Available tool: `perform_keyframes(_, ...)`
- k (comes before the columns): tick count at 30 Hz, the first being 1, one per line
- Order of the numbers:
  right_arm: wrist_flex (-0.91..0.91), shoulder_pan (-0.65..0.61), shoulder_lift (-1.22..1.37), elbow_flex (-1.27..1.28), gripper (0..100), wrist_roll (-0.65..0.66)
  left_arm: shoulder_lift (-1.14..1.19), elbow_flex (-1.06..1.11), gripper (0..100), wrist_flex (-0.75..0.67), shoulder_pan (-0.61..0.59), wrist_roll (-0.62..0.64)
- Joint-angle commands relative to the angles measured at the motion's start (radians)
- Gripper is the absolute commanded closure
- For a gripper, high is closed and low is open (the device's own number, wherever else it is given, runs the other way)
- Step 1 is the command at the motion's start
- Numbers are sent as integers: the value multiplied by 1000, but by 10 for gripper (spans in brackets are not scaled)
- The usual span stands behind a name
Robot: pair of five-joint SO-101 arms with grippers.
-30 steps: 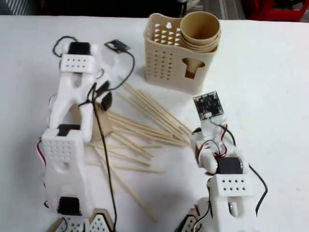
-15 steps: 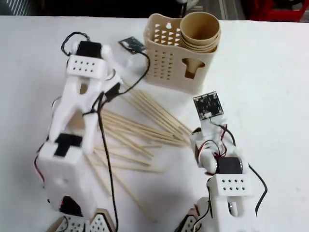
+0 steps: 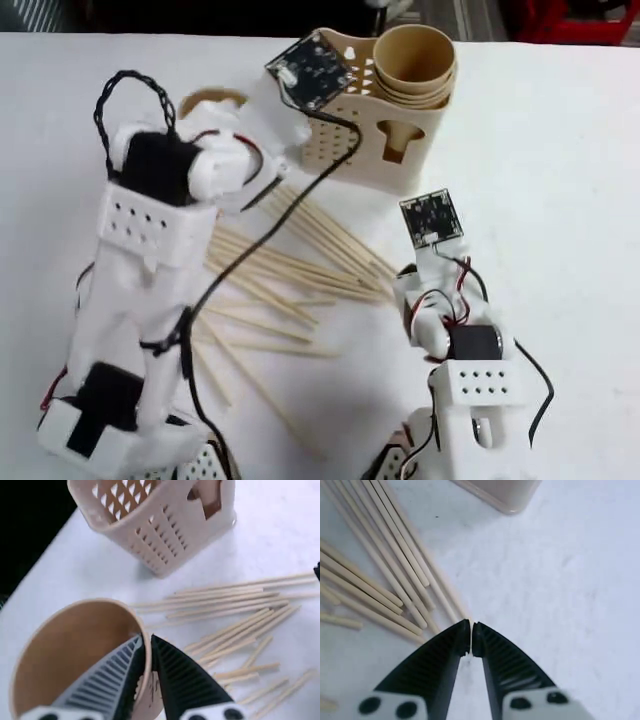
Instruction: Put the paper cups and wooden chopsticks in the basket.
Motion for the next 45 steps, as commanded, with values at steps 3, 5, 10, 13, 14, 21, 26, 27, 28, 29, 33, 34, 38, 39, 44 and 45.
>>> perform_keyframes(3,-13,4,-24,-8,978,-6,-65,-6,978,-281,101,15)
perform_keyframes(5,-13,4,-24,-8,978,-6,-62,-6,978,-379,127,15)
perform_keyframes(10,-13,4,-24,-8,978,-6,-61,2,979,-624,197,17)
perform_keyframes(13,-13,2,-24,-8,978,-6,-59,5,979,-760,231,17)
perform_keyframes(14,-13,2,-24,-8,978,-5,-53,14,979,-804,242,15)
perform_keyframes(21,-13,2,-24,-8,978,0,119,20,979,-1022,297,8)
perform_keyframes(26,-13,2,-24,-8,978,0,232,20,979,-1115,309,8)
perform_keyframes(27,-13,2,-24,-8,978,2,249,20,979,-1123,311,12)
perform_keyframes(28,-13,2,-24,-8,978,2,263,20,979,-1129,311,12)
perform_keyframes(29,-13,2,-24,-8,978,2,274,20,979,-1129,311,12)
perform_keyframes(33,-15,2,-24,-8,978,2,311,21,979,-1122,314,14)
perform_keyframes(34,-15,2,-24,-8,978,2,317,25,979,-1120,314,14)
perform_keyframes(38,-15,2,-24,-8,978,2,335,21,976,-1120,311,15)
perform_keyframes(39,-15,2,-24,-8,978,2,332,21,976,-1125,312,15)
perform_keyframes(44,-15,2,-24,-8,978,2,291,20,949,-1122,315,26)
perform_keyframes(45,-15,2,-24,-8,978,2,283,20,928,-1120,315,52)
